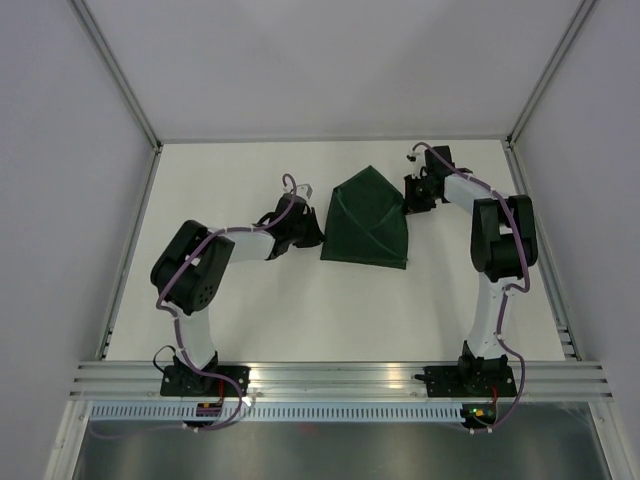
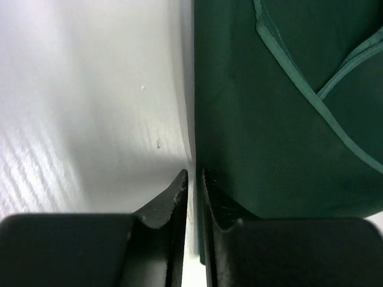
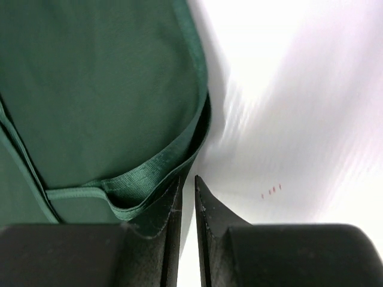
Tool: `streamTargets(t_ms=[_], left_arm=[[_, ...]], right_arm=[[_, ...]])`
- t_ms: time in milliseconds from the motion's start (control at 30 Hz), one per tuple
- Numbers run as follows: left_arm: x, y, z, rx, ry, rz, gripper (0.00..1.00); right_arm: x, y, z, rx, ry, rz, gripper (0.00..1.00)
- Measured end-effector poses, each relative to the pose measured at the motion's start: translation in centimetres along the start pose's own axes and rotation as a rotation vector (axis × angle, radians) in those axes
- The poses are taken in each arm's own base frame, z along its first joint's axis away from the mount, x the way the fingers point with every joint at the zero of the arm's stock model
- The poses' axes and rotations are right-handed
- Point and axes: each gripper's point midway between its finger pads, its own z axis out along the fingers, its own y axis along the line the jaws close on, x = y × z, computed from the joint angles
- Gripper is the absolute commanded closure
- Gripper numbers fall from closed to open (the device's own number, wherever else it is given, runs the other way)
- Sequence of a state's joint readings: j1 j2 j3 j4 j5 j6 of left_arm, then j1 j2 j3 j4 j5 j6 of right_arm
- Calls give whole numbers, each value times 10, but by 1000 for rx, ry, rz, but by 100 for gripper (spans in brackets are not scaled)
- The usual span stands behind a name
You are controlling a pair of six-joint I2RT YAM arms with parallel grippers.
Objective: Fold the napkin, place the utensils inside, and roll it up
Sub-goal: Adjust the napkin at the center of the board.
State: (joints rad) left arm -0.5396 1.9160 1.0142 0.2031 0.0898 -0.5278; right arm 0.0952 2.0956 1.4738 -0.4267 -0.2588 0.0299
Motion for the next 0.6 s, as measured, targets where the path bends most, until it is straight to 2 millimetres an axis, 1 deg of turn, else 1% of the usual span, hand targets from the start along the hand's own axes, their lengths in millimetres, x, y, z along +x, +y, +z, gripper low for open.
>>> streamTargets(t_ms=[100, 167, 200, 233, 367, 500, 600], left_arm=[[5, 4, -7, -17, -2, -10, 78], [6, 7, -11, -33, -7, -12, 74], [5, 9, -13, -43, -7, -13, 73], [5, 11, -15, -60, -8, -13, 69], [2, 17, -25, -104, -6, -13, 64], [-14, 15, -39, -122, -35, -14, 59], [-39, 8, -53, -121, -76, -9, 57]], right_arm=[[-8, 2, 5, -1, -10, -7, 80], [-14, 1, 8, 2, -18, -7, 80], [-16, 1, 8, 5, -20, -8, 79], [-17, 0, 9, 12, -20, -9, 77], [-19, -4, 8, 39, -20, -13, 73], [-19, -9, 2, 72, -21, -32, 66], [-24, -11, -14, 82, -36, -72, 63]])
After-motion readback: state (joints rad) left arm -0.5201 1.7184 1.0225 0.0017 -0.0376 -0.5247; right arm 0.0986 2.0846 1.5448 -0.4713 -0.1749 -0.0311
